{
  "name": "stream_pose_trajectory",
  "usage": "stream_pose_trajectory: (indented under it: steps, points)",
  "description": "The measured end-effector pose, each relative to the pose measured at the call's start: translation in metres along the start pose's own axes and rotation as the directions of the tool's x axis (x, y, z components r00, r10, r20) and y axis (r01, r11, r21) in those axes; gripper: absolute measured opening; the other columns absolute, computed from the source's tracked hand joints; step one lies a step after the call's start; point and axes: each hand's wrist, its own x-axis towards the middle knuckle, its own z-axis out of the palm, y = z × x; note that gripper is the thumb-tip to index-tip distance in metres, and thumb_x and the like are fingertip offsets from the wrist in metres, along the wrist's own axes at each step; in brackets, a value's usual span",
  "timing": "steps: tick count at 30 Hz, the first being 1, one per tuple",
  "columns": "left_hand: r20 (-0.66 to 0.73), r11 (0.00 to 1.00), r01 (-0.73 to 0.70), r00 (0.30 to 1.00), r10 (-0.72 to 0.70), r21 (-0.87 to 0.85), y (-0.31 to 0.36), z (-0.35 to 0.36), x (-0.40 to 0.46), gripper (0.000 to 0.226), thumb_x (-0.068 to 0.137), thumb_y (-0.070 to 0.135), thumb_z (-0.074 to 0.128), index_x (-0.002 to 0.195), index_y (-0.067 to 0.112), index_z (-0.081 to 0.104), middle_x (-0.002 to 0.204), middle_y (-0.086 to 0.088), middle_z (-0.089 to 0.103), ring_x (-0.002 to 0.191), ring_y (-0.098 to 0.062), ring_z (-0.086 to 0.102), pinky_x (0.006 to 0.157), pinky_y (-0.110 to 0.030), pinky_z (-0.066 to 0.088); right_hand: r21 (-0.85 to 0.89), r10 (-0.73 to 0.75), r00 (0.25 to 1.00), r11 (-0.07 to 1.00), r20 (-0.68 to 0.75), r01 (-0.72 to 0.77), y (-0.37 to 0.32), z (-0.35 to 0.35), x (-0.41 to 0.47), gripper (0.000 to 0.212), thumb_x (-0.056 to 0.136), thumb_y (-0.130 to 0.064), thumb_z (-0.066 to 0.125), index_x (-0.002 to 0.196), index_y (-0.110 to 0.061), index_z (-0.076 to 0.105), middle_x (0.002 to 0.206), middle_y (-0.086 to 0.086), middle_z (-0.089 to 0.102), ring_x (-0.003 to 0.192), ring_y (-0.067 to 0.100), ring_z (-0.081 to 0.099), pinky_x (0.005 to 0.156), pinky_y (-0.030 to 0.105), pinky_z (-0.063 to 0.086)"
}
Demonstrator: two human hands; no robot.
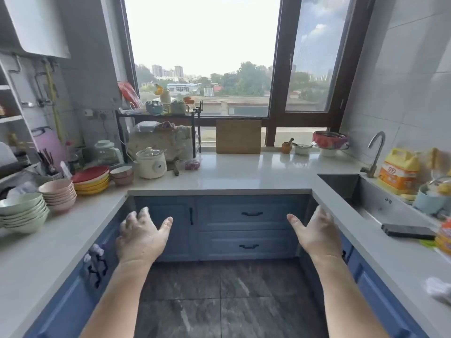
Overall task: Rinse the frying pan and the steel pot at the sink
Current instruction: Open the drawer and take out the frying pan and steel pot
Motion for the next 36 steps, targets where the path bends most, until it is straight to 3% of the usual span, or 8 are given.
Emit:
stream_pose_trajectory:
  steps: [8,12,21,26,36]
  points:
    - [0.081,0.999,-0.047,0.996,0.046,0.019,0.046,0.059,0.107,0.074,0.094,0.060,0.045,0.150,0.014,0.029,0.152,-0.012,0.032,0.141,-0.030,0.028,0.107,-0.047,0.034,-0.023,0.090,0.996,0.996,0.005,-0.090,-0.019,0.069,0.092,0.081,0.086,-0.056,0.062,0.138,0.002,0.038,0.134,0.023,0.048,0.122,0.041,0.047,0.095,0.047,0.045]
    - [0.148,0.999,-0.042,0.988,0.038,0.018,0.069,0.101,0.143,0.071,0.094,0.059,0.045,0.147,0.014,0.032,0.149,-0.012,0.035,0.139,-0.031,0.029,0.105,-0.048,0.034,-0.052,0.132,0.991,0.990,0.013,-0.132,-0.007,0.097,0.134,0.076,0.086,-0.056,0.061,0.131,0.002,0.041,0.129,0.025,0.051,0.116,0.043,0.051,0.088,0.048,0.048]
    - [0.182,0.999,0.002,0.983,-0.008,0.035,0.152,0.187,0.224,0.073,0.094,0.059,0.045,0.150,0.014,0.029,0.153,-0.011,0.031,0.142,-0.031,0.025,0.108,-0.050,0.032,-0.048,0.148,0.987,0.988,0.066,-0.145,0.024,0.159,0.266,0.073,0.086,-0.056,0.062,0.126,0.002,0.044,0.124,0.024,0.052,0.112,0.042,0.052,0.089,0.048,0.047]
    - [0.201,0.997,0.062,0.977,-0.072,0.054,0.199,0.238,0.262,0.074,0.095,0.058,0.045,0.151,0.013,0.028,0.155,-0.012,0.028,0.143,-0.031,0.023,0.109,-0.050,0.030,-0.073,0.140,0.980,0.989,0.143,-0.131,0.042,0.197,0.345,0.069,0.085,-0.055,0.062,0.118,0.003,0.046,0.118,0.024,0.055,0.108,0.042,0.053,0.085,0.048,0.049]
    - [0.235,0.984,0.141,0.958,-0.163,0.108,0.232,0.328,0.324,0.072,0.095,0.056,0.046,0.150,0.013,0.030,0.152,-0.012,0.031,0.142,-0.031,0.024,0.106,-0.051,0.033,-0.129,0.170,0.934,0.982,0.313,-0.135,0.054,0.292,0.443,0.071,0.088,-0.055,0.059,0.126,0.003,0.043,0.128,0.023,0.050,0.116,0.043,0.048,0.089,0.046,0.044]
